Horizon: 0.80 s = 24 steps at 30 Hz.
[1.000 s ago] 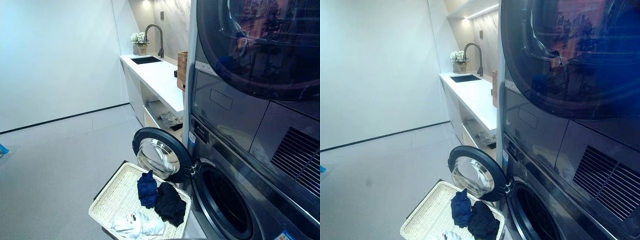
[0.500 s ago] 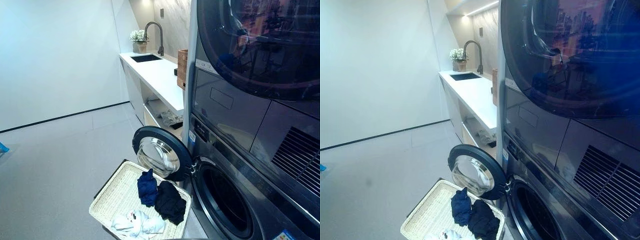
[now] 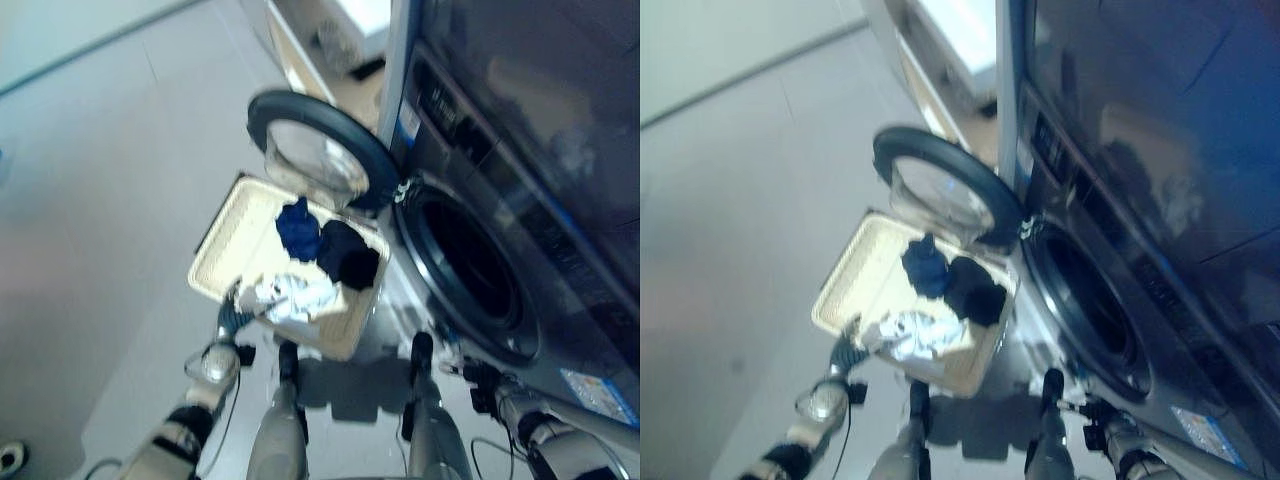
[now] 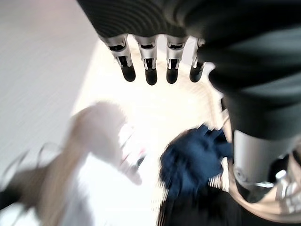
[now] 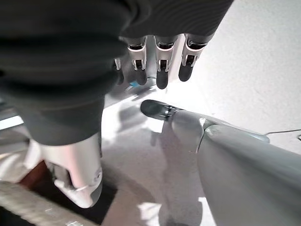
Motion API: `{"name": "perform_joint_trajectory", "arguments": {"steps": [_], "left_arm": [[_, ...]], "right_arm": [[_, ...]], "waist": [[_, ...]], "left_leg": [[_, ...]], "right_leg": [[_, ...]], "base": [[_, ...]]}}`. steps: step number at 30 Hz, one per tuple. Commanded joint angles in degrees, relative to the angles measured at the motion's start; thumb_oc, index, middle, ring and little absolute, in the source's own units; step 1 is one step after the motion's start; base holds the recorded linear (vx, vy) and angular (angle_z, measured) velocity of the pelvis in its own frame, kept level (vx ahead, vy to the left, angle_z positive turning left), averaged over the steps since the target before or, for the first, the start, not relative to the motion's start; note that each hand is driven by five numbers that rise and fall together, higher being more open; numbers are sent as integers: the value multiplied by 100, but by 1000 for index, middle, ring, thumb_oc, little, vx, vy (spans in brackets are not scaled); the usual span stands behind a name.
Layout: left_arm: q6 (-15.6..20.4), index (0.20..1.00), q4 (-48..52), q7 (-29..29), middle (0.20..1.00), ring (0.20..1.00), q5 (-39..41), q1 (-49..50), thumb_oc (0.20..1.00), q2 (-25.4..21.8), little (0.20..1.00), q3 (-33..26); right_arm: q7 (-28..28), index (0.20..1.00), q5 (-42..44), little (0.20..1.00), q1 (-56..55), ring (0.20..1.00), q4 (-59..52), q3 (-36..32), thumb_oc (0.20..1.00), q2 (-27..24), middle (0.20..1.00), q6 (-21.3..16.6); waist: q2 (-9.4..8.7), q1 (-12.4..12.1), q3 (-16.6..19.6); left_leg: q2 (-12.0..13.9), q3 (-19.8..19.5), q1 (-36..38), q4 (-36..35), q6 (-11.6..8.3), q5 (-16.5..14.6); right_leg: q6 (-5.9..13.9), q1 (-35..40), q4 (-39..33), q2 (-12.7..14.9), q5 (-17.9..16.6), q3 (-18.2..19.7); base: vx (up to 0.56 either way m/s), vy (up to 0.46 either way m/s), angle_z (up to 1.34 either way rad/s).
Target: Put the clothes into the washing machine.
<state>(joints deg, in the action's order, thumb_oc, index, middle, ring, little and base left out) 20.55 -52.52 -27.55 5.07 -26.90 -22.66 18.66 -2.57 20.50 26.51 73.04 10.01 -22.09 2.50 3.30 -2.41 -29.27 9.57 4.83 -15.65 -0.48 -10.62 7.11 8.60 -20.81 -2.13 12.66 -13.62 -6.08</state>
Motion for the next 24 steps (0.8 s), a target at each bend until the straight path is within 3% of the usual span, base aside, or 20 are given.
{"name": "perform_joint_trajectory", "arguments": {"steps": [1, 3, 10, 19, 24], "left_arm": [[91, 1000, 14, -874, 1000, 1000, -895, -307, 1000, -375, 1000, 95], [-42, 1000, 64, -1202, 1000, 1000, -1524, -618, 1000, -638, 1000, 287], [-134, 1000, 9, -1600, 1000, 1000, -2337, -1120, 1000, -1063, 1000, 710], [-313, 1000, -302, -1276, 1000, 1000, -2649, -1766, 1000, -1261, 1000, 1343], [-343, 1000, -463, -953, 1000, 1000, -2571, -1858, 1000, -1216, 1000, 1566]], "right_arm": [[52, 1000, 359, 1000, 43, 1000, -57, 219, 1000, -303, 1000, -66], [34, 1000, 465, 1000, 215, 1000, -179, 310, 1000, -383, 1000, -73], [-87, 1000, 625, 1000, 491, 1000, -445, 462, 1000, -569, 1000, -201], [-189, 1000, 738, 1000, 1003, 1000, -629, 604, 1000, -772, 1000, -273], [-137, 1000, 841, 1000, 1096, 1000, -761, 660, 1000, -831, 1000, -701]], "waist": [[-316, -85, -43], [-407, -51, -52], [-511, 35, -52], [-487, 133, -52], [-427, 166, -52]], "left_leg": [[-239, -338, -555, 646, 427, -411], [-252, -439, -1132, 982, 401, -424], [-295, -636, -2174, 1516, 387, -430], [-380, -782, -3060, 1867, 401, -415], [-417, -819, -3248, 1934, 424, -434]], "right_leg": [[165, -625, 970, 284, 493, 119], [162, -1120, 1187, 228, 493, 143], [168, -2041, 1584, 77, 496, 173], [150, -2920, 1977, -80, 483, 200], [132, -3163, 2106, -124, 494, 218]], "base": [[-100, -44, 2], [-84, -52, -3], [-46, -32, -1], [-7, -11, 1], [0, 0, 0]]}}
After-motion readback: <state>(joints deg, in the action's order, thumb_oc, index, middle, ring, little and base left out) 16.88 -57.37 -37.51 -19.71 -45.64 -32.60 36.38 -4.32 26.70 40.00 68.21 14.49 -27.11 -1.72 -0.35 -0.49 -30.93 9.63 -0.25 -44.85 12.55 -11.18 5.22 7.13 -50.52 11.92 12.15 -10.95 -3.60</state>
